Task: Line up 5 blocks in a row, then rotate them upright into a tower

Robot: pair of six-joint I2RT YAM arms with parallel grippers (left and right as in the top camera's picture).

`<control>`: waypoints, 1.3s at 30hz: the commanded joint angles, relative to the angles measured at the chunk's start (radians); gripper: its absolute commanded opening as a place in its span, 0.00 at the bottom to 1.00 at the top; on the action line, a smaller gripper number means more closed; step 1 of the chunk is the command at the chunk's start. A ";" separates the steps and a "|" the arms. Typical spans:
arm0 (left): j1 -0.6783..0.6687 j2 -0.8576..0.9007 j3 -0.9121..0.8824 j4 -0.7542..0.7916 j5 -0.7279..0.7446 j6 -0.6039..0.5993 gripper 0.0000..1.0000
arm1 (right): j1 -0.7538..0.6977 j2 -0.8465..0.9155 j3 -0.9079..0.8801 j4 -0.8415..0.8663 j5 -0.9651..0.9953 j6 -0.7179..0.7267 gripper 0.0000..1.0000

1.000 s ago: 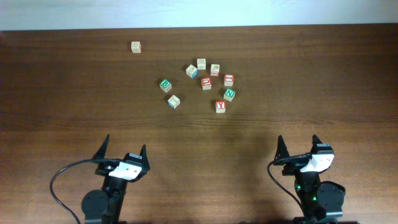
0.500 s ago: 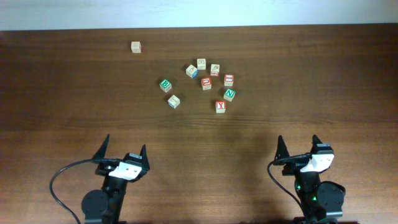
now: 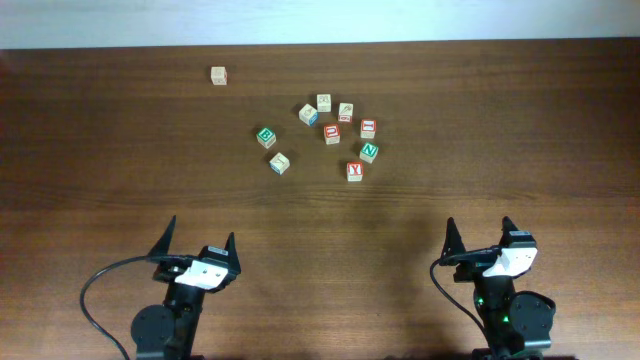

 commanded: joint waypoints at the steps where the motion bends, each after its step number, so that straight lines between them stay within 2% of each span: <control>1: 0.001 -0.010 -0.007 0.000 -0.003 0.012 0.99 | 0.001 -0.005 -0.009 0.000 0.012 0.003 0.98; 39: 0.001 -0.010 -0.007 0.000 -0.002 0.012 0.99 | 0.000 -0.005 -0.009 0.007 0.018 0.004 0.98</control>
